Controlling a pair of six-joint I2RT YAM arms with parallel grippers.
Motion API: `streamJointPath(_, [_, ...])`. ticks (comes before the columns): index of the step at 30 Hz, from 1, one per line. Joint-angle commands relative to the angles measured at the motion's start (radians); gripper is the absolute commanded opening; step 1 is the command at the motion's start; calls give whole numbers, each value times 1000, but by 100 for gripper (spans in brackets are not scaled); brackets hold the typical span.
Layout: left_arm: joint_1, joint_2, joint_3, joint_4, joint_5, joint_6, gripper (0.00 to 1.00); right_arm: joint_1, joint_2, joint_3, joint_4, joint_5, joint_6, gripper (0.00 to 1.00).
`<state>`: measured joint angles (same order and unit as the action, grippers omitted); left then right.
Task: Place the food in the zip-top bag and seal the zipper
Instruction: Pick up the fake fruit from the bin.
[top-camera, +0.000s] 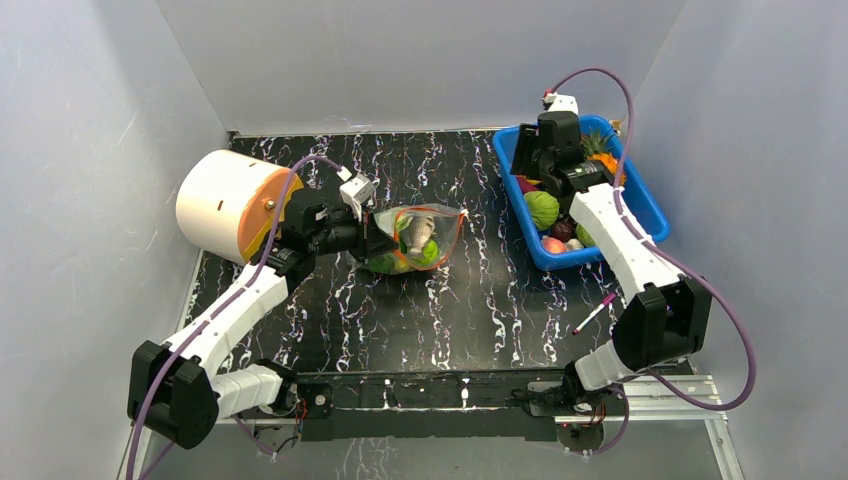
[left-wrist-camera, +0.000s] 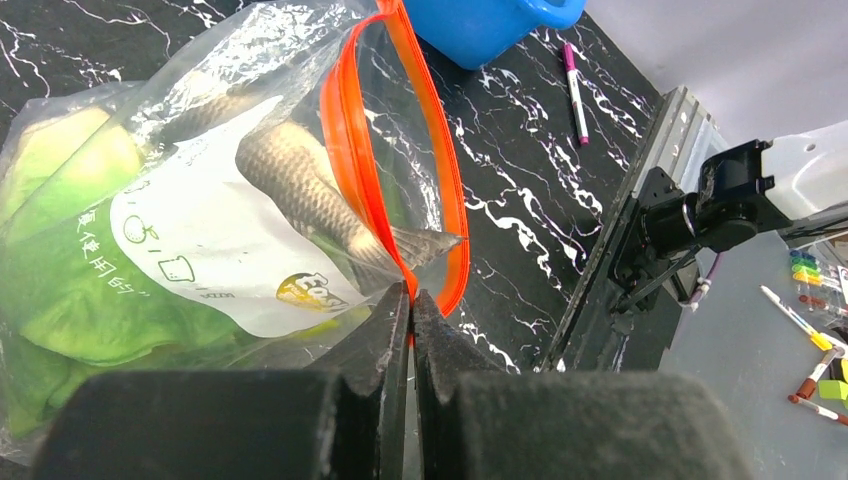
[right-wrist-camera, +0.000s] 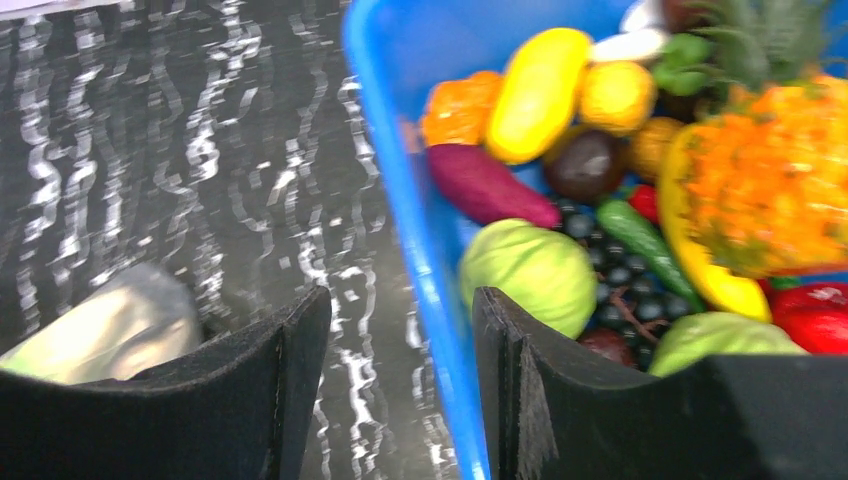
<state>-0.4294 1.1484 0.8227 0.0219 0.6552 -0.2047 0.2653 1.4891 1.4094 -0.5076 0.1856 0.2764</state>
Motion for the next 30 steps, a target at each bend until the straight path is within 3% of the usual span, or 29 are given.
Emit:
streamJointPath(1, [-2, -34, -17, 29, 50, 51, 0, -76, 33, 49, 26, 141, -66, 48])
streamJointPath(4, [-5, -54, -31, 28, 50, 76, 0, -124, 68, 38, 65, 157, -69, 42])
streamJointPath(10, [-9, -71, -41, 10, 43, 110, 0, -164, 221, 94, 86, 153, -52, 45])
streamJointPath(18, [-9, -91, -54, 25, 44, 105, 0, -204, 394, 105, 183, 208, -23, 53])
streamJointPath(26, [-9, -96, -55, 24, 41, 103, 0, -224, 538, 245, 118, 288, -25, 63])
streamJointPath(30, [-9, -98, -56, 25, 41, 103, 0, -239, 568, 267, 128, 245, -21, 67])
